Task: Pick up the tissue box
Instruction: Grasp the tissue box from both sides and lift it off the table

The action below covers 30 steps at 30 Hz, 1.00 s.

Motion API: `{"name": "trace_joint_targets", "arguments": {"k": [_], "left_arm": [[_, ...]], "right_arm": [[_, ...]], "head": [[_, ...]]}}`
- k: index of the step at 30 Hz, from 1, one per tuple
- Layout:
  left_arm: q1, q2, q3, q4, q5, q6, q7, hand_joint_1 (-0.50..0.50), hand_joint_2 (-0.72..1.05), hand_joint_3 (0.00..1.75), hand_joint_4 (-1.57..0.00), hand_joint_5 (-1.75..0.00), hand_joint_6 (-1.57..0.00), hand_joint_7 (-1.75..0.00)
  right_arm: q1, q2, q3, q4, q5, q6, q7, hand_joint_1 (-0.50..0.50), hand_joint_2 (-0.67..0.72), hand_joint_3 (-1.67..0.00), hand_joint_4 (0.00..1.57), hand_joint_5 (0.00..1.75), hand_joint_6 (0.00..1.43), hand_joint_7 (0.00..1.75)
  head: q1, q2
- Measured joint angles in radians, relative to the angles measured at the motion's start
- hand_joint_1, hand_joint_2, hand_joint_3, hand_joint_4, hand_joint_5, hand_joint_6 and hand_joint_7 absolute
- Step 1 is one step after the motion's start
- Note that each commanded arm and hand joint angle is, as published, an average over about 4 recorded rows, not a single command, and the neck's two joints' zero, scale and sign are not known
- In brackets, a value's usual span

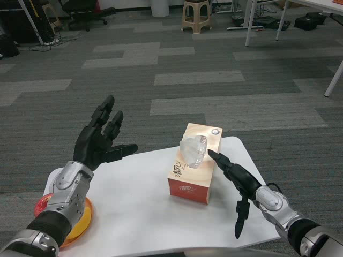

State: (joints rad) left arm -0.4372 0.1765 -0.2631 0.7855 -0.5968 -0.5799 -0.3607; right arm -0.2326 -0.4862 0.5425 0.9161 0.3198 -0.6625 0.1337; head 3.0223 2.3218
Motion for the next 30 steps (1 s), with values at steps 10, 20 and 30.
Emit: {"name": "trace_joint_targets", "arguments": {"k": [10, 20, 30], "left_arm": [[0.000, 0.000, 0.000, 0.000, 0.000, -0.001, 0.000, 0.50, 1.05, 0.07, 0.00, 0.00, 0.00, 0.00], [0.000, 0.000, 0.000, 0.000, 0.000, -0.002, 0.000, 0.50, 1.05, 0.07, 0.00, 0.00, 0.00, 0.00], [0.000, 0.000, 0.000, 0.000, -0.001, -0.002, 0.000, 0.50, 1.05, 0.09, 0.00, 0.00, 0.00, 0.00]], "right_arm": [[-0.008, -0.001, 0.044, -0.030, 0.000, 0.000, 0.002, -0.46, 0.60, -0.08, 0.00, 0.00, 0.00, 0.00], [-0.042, -0.003, 0.094, -0.071, 0.000, 0.000, 0.003, -0.46, 0.60, -0.08, 0.00, 0.00, 0.00, 0.00], [-0.060, -0.010, 0.130, -0.133, 0.001, 0.000, 0.004, -0.46, 0.60, -0.08, 0.00, 0.00, 0.00, 0.00]], "head": [[0.008, -0.003], [0.015, -0.005], [0.017, -0.004]]}}
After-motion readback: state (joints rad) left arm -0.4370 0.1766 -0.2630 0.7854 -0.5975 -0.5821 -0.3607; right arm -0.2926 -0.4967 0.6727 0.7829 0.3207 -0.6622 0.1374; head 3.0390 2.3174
